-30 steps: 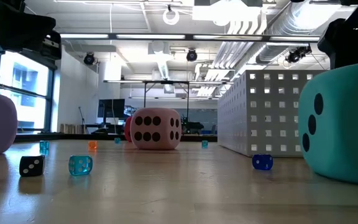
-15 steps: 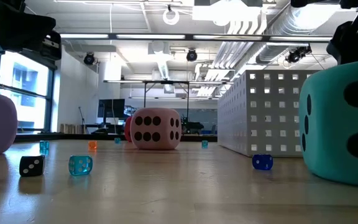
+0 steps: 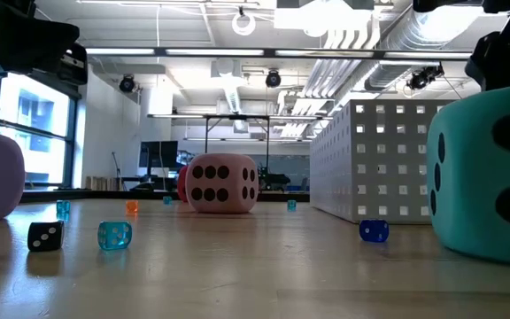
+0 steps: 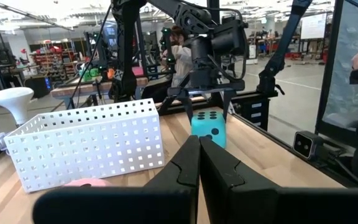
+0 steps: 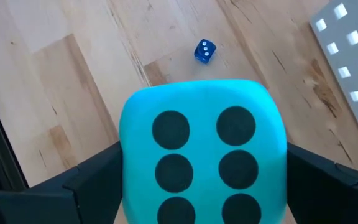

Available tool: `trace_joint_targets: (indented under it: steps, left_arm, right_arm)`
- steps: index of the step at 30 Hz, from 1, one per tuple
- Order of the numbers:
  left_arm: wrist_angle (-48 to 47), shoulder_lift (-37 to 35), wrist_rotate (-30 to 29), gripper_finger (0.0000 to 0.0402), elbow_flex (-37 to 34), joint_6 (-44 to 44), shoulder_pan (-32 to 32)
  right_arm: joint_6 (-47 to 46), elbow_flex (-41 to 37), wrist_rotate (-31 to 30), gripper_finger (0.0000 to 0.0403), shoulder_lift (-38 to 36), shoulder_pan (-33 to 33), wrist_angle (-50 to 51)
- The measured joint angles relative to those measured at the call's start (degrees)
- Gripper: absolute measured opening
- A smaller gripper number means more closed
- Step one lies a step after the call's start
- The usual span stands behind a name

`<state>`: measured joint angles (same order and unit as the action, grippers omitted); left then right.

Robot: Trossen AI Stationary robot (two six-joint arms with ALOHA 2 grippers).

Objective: Pick & Place Dice
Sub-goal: Put the light blue die into the white bin

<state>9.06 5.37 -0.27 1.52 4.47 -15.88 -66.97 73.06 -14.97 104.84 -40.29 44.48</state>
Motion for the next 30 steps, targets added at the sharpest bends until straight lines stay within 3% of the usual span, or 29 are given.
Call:
trace_joint_targets:
  steps: [18, 30]
  left_arm:
    - [0.4, 0.0, 0.0, 0.0, 0.0, -0.4, 0.0]
    - [0.4, 0.0, 0.0, 0.0, 0.0, -0.4, 0.0]
  right_arm:
    - [-1.0, 4.0, 5.2, 0.0333, -1.6, 1.4, 11.4]
    - [-2.1, 12.0, 2.8, 0.0333, -1.7, 1.4, 18.9]
